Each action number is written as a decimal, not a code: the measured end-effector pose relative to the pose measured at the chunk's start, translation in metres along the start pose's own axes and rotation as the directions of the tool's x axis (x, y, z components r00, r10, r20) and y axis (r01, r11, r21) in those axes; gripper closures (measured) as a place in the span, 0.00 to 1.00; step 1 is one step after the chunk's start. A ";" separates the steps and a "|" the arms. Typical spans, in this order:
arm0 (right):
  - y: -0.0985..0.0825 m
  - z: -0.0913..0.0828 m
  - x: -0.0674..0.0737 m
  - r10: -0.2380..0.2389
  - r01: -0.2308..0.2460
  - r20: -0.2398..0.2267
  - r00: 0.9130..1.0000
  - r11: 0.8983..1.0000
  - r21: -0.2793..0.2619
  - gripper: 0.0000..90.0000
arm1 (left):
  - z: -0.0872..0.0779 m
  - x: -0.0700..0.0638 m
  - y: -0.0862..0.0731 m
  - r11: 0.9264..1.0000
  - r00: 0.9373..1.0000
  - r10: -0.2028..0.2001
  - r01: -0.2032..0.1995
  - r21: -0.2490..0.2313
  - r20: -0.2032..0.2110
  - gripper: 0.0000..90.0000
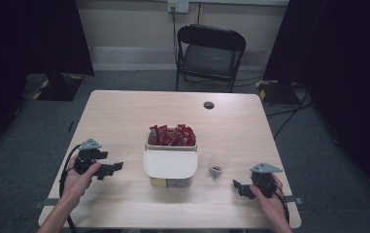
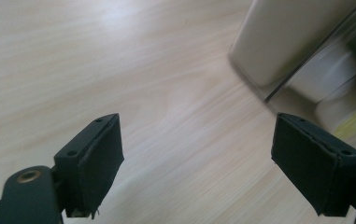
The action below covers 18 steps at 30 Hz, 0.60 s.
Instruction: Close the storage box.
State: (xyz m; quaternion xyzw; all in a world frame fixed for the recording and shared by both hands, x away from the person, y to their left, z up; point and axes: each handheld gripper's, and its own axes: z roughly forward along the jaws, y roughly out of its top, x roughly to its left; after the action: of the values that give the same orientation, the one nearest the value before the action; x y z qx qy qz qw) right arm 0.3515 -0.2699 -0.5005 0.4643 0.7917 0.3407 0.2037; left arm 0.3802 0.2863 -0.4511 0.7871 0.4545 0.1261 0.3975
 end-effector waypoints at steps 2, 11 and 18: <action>0.000 0.000 0.000 -0.001 0.001 0.000 1.000 1.000 0.000 0.11 | 0.001 0.002 -0.003 1.000 1.000 -0.012 0.012 -0.002 0.004 0.18; 0.000 0.000 0.000 -0.001 0.001 0.004 1.000 1.000 0.000 0.11 | 0.014 0.007 -0.034 0.998 0.996 0.021 -0.015 0.063 -0.089 0.18; 0.000 0.000 0.000 0.001 -0.001 0.004 1.000 1.000 0.002 0.11 | 0.026 0.003 -0.045 0.998 0.984 0.065 -0.062 0.027 -0.164 0.11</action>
State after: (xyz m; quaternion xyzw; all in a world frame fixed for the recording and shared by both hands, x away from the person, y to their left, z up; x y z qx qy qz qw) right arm 0.3511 -0.2699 -0.5004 0.4656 0.7914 0.3391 0.2049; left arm 0.3690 0.2870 -0.5017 0.7924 0.4618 0.1985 0.3457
